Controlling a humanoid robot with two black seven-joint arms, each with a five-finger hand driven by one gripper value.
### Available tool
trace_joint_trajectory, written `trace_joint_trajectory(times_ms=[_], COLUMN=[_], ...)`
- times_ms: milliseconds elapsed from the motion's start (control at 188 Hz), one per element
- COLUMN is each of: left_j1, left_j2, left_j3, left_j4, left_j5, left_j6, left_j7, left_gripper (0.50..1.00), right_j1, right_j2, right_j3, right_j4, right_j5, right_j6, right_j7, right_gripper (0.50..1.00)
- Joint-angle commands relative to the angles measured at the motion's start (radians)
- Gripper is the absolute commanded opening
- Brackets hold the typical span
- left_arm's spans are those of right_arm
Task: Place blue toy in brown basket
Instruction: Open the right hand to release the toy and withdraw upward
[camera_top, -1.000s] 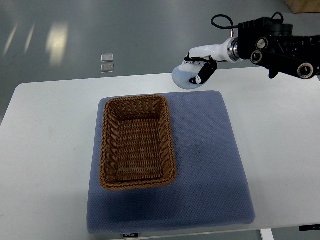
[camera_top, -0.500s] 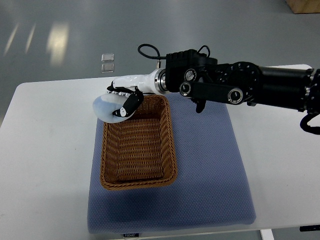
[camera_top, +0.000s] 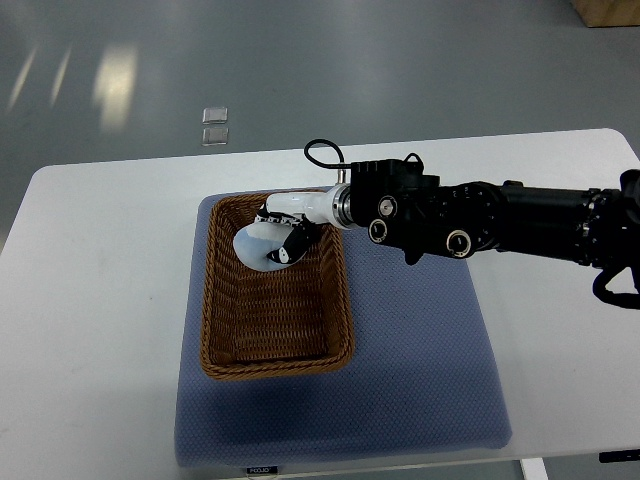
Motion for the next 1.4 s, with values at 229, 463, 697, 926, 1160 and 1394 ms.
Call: trace_joint_trajectory(times_ms=[229, 463, 697, 926, 1160, 1394], left_j1=[0.003, 0.006, 0.006, 0.006, 0.006, 0.006], left_j2=[0.000, 0.000, 0.000, 0.000, 0.000, 0.000], left_j3=[-0.002, 0.000, 0.000, 0.000, 0.000, 0.000], left_j4=[0.007, 0.002, 0.003, 0.002, -0.001, 0.000], left_j5=[-0.001, -0.001, -0.001, 0.001, 0.001, 0.001], left_j6=[0.000, 0.000, 0.000, 0.000, 0.000, 0.000], left_j7=[0.000, 0.000, 0.000, 0.000, 0.000, 0.000], left_gripper=[1.000, 1.000, 1.000, 1.000, 1.000, 1.000], right_j1=[-0.043, -0.004, 0.031, -0.029, -0.248, -0.418], right_j2=[0.000, 0.000, -0.017, -0.169, -0.218, -0.150], right_j3=[0.000, 0.077, 0.239, 0.520, 0.876, 1.126], right_j4=[-0.020, -0.026, -0.018, -0.014, -0.027, -0.104], right_j5=[0.000, 0.030, 0.153, 0.294, 0.333, 0.481], right_j6=[0.008, 0.015, 0.057, 0.055, 0.043, 0.043], right_j7=[0.000, -0.003, -0.008, 0.001, 0.080, 0.156], right_gripper=[0.793, 0.903, 0.909, 0.909, 0.907, 0.907])
